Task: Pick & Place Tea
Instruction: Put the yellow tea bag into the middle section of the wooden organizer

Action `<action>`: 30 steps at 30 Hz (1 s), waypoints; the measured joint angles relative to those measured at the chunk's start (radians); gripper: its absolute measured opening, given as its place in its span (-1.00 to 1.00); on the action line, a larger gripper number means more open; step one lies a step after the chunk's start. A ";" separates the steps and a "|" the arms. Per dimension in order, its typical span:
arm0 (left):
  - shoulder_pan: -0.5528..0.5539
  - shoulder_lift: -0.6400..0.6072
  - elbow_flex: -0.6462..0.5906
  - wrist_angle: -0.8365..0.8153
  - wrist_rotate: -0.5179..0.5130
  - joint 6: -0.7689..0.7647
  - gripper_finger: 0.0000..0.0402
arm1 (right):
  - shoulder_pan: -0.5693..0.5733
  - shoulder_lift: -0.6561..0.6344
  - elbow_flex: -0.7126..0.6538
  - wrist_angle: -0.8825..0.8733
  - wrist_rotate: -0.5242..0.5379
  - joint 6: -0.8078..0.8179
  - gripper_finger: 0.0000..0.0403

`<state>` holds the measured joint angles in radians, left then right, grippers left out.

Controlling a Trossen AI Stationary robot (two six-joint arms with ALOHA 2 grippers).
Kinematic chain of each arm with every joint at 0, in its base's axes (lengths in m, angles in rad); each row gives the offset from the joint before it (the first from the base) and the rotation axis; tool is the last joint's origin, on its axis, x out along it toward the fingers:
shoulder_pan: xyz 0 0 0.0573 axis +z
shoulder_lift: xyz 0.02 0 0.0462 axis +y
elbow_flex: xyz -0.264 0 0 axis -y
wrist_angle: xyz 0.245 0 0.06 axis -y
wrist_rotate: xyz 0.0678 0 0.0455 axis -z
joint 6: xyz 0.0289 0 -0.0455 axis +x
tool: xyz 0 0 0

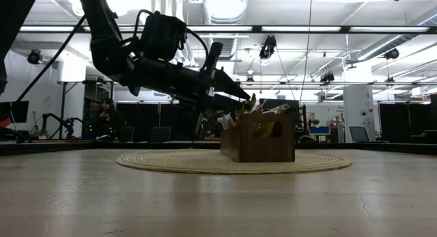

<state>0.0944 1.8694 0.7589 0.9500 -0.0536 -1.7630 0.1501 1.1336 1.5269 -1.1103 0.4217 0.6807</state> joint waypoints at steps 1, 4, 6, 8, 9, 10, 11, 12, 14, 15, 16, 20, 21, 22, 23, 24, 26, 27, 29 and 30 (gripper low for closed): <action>0.000 0.000 0.000 0.000 0.000 0.000 -0.62 | 0.000 0.000 0.000 0.000 0.000 0.000 0.11; 0.000 0.000 0.000 0.000 0.000 0.004 -0.62 | 0.000 0.000 0.000 0.000 0.000 0.000 0.11; 0.000 0.000 0.000 0.000 0.000 0.011 -0.62 | 0.000 0.000 0.000 0.000 0.000 0.000 0.11; 0.000 0.000 0.000 0.000 0.000 0.018 -0.62 | 0.000 0.000 0.000 0.000 0.001 0.000 0.11; 0.000 0.000 0.000 -0.001 0.000 0.018 -0.62 | 0.000 0.000 0.000 0.000 0.001 0.000 0.11; 0.000 0.000 0.000 -0.001 0.000 0.019 -0.62 | 0.000 0.000 0.000 0.000 0.004 0.000 0.11; 0.000 0.000 0.000 -0.001 0.001 0.019 -0.62 | 0.000 0.000 0.000 0.000 0.005 -0.001 0.11; 0.000 0.000 0.000 -0.001 0.001 0.019 -0.62 | 0.000 0.000 0.000 0.000 0.005 -0.001 0.11; 0.000 0.000 0.000 -0.001 0.004 0.026 -0.62 | 0.000 0.000 0.000 0.000 0.006 -0.001 0.11; 0.000 0.000 0.000 -0.001 0.006 0.030 -0.62 | 0.000 0.000 0.000 0.000 0.007 -0.002 0.11; 0.000 0.000 0.000 -0.001 0.007 0.034 -0.62 | 0.000 0.000 0.000 0.000 0.007 -0.003 0.11; 0.000 0.000 0.000 -0.004 0.007 0.041 -0.58 | 0.000 -0.001 0.000 0.000 0.008 -0.004 0.11; 0.000 0.000 0.000 -0.005 0.007 0.042 -0.55 | 0.000 -0.001 0.000 0.000 0.008 -0.003 0.11; 0.000 0.000 0.000 -0.005 0.006 0.042 -0.52 | 0.000 -0.001 0.001 0.000 0.008 -0.003 0.11; 0.000 0.000 0.000 -0.005 0.006 0.042 -0.48 | 0.000 -0.001 0.001 0.000 0.008 -0.003 0.11; 0.000 0.000 0.000 -0.005 0.006 0.041 -0.44 | 0.000 -0.001 0.001 0.000 0.008 -0.003 0.11; 0.000 0.000 0.000 -0.005 0.006 0.041 -0.35 | 0.000 -0.001 0.001 0.000 0.008 -0.003 0.11; 0.000 0.000 0.000 -0.005 0.006 0.041 -0.31 | 0.000 -0.001 0.001 0.000 0.008 -0.003 0.11; 0.000 0.000 0.000 -0.005 0.006 0.041 -0.24 | 0.000 -0.001 0.001 0.000 0.008 -0.003 0.11; 0.000 0.000 0.000 -0.004 0.006 0.042 -0.21 | 0.000 -0.001 0.002 0.000 0.008 -0.003 0.11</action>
<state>0.0944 1.8694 0.7589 0.9459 -0.0475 -1.7213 0.1501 1.1324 1.5284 -1.1099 0.4297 0.6780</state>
